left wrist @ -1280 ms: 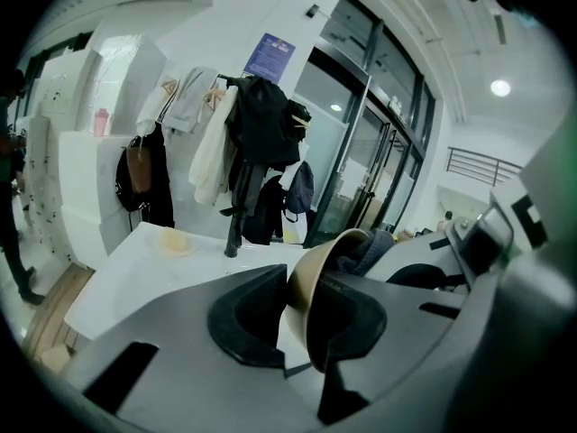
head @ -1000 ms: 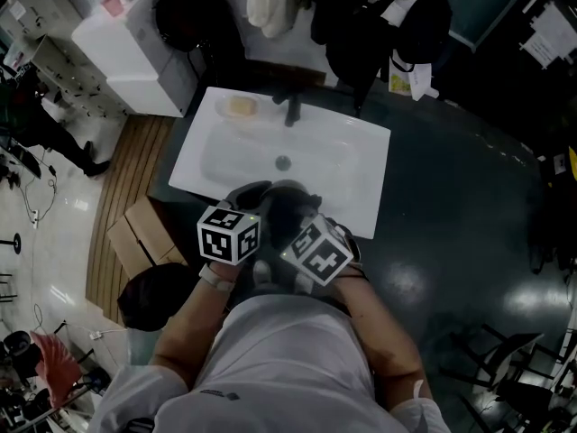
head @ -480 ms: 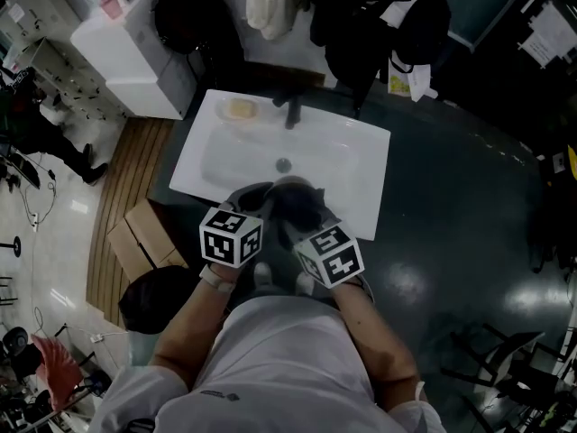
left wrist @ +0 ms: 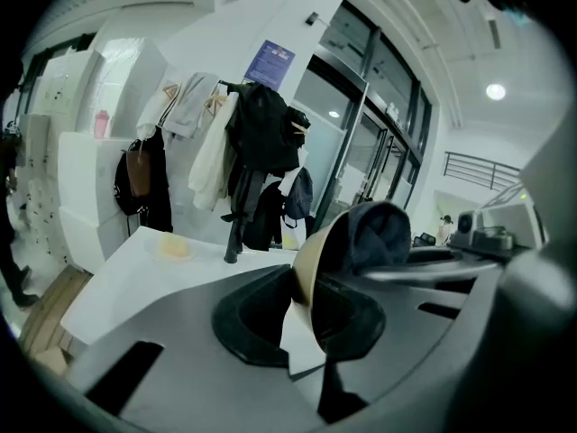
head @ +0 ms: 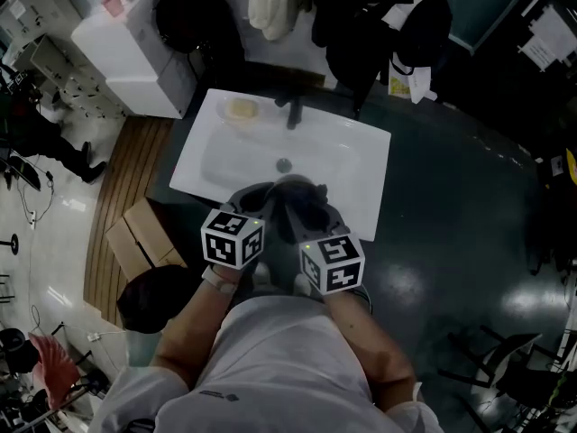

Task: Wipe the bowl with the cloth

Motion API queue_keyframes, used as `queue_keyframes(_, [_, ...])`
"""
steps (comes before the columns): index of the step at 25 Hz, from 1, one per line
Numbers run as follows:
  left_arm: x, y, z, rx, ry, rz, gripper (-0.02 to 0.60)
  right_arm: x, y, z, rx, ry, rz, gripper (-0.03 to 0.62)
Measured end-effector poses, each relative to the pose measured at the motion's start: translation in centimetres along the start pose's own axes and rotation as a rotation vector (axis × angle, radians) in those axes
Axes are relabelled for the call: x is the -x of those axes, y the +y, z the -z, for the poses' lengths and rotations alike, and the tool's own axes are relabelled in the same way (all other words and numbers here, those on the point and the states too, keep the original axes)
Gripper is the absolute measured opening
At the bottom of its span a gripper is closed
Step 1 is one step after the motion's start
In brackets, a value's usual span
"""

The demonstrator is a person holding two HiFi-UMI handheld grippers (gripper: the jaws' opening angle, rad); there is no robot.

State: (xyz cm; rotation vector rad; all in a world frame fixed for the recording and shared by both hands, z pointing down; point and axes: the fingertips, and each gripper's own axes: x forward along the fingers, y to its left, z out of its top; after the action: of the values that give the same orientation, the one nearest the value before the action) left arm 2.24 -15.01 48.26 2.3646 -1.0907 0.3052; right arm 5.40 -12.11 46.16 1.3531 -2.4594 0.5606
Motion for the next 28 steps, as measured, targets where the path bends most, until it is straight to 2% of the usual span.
queue_keyframes(7, [0.7,2.3,0.2,0.064,-0.028,-0.052,0.023,1.4,1.1,-1.7,0.029,-0.063,-0.041,0.081])
queue_keyframes(13, [2.3,5.0,0.2,0.098,-0.056,-0.124,0.021,2.9,2.1,-4.3,-0.009,-0.145,-0.101,0.081])
queue_keyframes(17, [4.4,6.9,0.2,0.148,-0.091,-0.155,0.020,3.6,2.1,-6.8,-0.023,-0.208,-0.124,0.081])
queue_keyframes(23, [7.9,8.4,-0.6,0.190,-0.166,-0.151,0.020,2.5,1.9,-10.2,-0.015,-0.244,-0.196,0.081])
queue_keyframes(28, [9.9,7.5,-1.1,0.172,-0.204,-0.113,0.020,0.3,3.6,-11.3,-0.054,-0.242,-0.345,0.081])
